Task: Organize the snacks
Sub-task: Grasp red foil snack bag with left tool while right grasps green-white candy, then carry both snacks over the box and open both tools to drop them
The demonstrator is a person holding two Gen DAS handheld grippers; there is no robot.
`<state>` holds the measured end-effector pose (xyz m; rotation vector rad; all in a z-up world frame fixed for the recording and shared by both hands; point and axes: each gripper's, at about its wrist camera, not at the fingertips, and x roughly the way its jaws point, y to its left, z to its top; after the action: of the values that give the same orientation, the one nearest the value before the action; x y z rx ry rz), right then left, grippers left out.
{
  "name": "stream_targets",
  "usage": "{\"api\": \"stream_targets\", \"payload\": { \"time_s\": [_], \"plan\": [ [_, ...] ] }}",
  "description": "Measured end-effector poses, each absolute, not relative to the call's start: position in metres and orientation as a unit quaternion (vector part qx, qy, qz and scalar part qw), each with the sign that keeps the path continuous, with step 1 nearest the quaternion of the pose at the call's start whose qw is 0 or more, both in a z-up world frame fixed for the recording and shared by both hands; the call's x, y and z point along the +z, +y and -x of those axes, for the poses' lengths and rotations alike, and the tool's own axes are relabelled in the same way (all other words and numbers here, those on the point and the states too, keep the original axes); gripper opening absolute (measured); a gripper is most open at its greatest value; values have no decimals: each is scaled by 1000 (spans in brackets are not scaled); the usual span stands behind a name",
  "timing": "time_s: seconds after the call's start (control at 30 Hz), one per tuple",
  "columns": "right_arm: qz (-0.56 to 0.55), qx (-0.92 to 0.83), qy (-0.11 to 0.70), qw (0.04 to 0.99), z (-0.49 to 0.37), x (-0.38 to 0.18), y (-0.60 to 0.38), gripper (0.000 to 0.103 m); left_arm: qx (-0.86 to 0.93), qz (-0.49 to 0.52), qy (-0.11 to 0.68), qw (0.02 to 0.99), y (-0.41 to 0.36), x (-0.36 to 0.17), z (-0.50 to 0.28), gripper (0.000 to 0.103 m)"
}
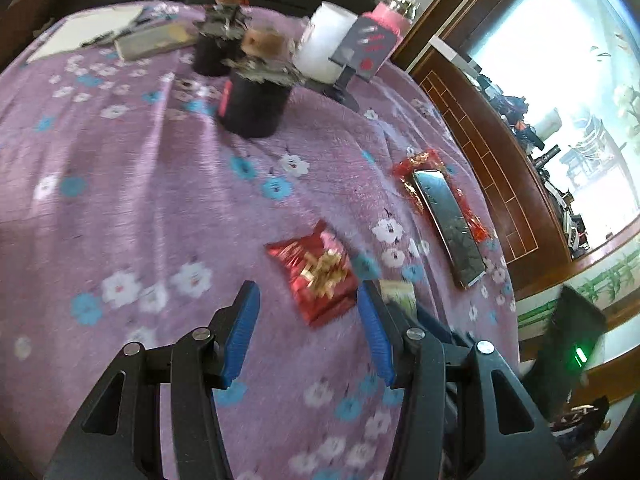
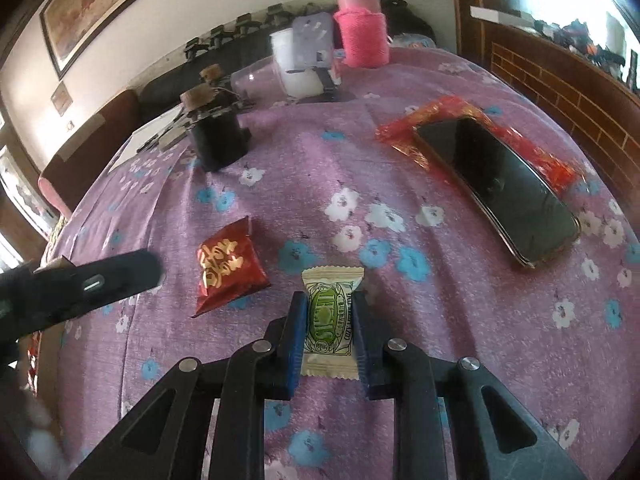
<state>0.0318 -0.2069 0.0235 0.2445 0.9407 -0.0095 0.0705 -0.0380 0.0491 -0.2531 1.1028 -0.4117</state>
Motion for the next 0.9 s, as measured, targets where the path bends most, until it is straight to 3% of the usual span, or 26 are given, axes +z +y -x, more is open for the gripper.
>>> {"api": "stream_targets", "payload": {
  "time_s": [0.33,0.4,0.57,0.63,0.9],
  "plan": [
    [-151,-8,462,874,-30,25,-219,23,-193,97,533,818,-74,23,-94,51],
    [-151,-9,462,874,-29,25,-218,23,-192,81,526,825,-81,24,-93,56],
    [-152,-10,462,874,-29,25,-218,23,-190,19,510,839,-97,24,-86,56],
    [-152,-11,462,874,-29,25,-218,23,-177,-12,502,847,-102,24,-81,42],
    [-161,-2,452,877,-27,27,-219,23,-173,8,493,853,-77,39,-64,41]
  ]
}}
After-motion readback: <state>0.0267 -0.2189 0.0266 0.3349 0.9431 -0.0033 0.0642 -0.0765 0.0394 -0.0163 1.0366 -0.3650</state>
